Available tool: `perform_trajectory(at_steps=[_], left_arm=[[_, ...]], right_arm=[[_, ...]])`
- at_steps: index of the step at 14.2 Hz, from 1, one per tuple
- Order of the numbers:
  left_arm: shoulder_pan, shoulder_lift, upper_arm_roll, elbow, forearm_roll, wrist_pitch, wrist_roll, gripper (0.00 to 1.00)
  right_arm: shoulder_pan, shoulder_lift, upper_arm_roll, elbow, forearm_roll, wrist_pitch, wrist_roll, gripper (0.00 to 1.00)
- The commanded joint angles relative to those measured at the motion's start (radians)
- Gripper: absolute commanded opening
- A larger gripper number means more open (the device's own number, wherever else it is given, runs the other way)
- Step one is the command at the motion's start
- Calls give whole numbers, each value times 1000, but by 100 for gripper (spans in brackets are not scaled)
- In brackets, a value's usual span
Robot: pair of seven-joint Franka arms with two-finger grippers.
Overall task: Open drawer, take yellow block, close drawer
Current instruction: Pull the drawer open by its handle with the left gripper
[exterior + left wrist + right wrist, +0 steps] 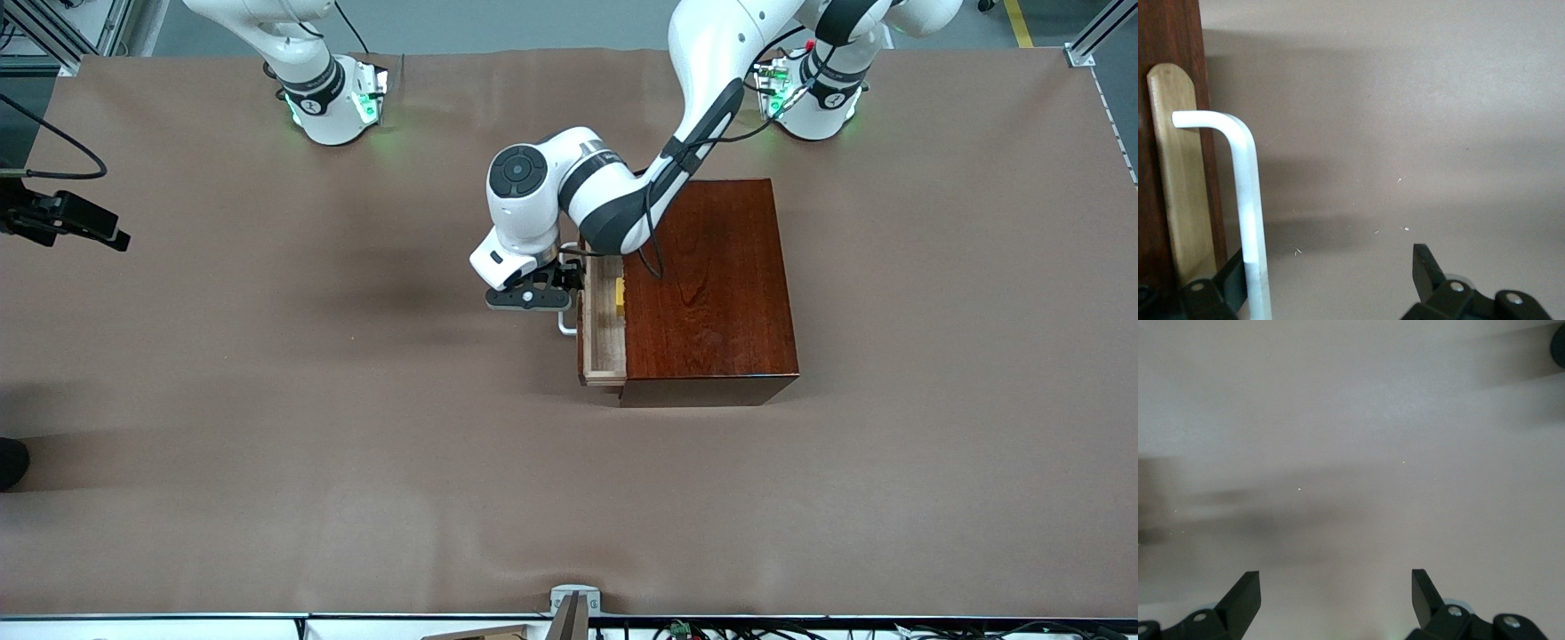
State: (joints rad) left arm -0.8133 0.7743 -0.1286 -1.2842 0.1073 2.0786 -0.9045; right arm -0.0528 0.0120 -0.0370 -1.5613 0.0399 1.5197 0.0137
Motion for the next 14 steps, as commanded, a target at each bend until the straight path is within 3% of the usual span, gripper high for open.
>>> perform_trajectory(at_steps=[1, 14], left_arm=[[-17, 8, -10, 26, -26, 6, -14, 100], [-20, 23, 1, 52, -55, 72, -8, 100]], right_arm=[[-5, 9, 2, 17, 21, 0, 11, 100], [60, 92, 3, 32, 26, 27, 11, 100]])
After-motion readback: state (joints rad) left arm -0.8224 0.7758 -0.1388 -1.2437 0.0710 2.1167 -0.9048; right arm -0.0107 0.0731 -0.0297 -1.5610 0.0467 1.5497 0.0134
